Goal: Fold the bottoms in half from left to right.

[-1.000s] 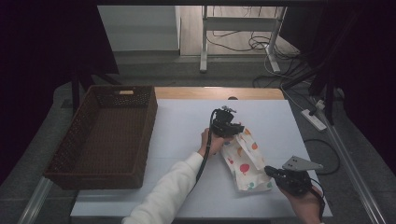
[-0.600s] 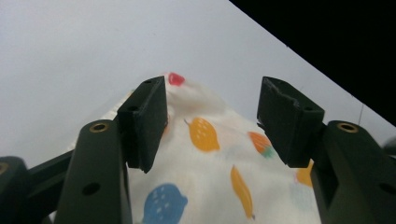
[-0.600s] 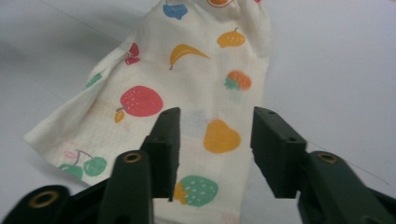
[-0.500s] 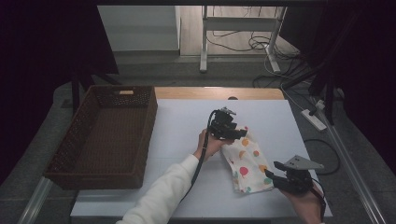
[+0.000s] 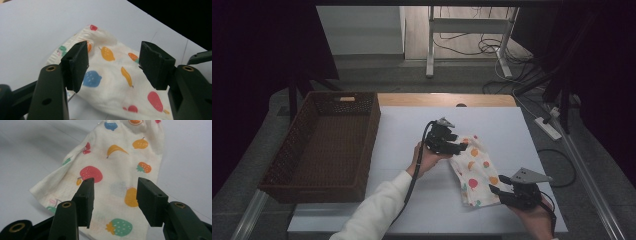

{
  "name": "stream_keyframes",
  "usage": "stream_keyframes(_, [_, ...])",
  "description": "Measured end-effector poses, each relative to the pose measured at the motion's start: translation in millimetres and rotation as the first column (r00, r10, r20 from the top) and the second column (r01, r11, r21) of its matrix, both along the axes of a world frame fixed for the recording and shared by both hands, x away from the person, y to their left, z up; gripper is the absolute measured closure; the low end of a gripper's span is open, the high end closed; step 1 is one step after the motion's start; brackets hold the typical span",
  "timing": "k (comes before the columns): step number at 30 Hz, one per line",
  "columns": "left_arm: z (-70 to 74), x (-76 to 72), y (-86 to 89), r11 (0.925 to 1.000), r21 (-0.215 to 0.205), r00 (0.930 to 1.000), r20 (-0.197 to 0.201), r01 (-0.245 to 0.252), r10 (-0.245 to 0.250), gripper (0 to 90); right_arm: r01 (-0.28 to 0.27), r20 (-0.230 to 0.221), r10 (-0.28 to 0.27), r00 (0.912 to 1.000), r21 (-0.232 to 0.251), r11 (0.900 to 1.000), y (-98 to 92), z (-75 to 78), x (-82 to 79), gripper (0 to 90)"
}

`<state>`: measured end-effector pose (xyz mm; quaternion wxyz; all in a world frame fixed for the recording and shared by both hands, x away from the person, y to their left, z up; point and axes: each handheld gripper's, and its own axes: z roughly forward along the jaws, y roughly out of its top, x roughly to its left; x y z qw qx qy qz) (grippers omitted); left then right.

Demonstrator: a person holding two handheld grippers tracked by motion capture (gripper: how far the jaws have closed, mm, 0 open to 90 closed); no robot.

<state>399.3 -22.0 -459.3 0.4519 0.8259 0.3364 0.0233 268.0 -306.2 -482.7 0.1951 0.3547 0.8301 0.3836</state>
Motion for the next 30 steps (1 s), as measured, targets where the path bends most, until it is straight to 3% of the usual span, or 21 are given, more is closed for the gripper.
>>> stream_keyframes(11, [-0.9, -19.1, 32.1, 0.9999, 0.007, 0.9998, 0.019, -0.011, 0.011, 39.9, -0.064, -0.012, 0.064, 0.9979, -0.019, 0.998, 10.9, -4.4, 1.7, 48.6])
stream_keyframes(30, [-3.5, -42.2, 62.0, 0.9999, 0.003, 0.9998, 0.018, 0.012, -0.012, 38.8, -0.180, -0.032, 0.179, 0.9833, -0.034, 0.983, 28.7, -9.3, -0.4, 47.4])
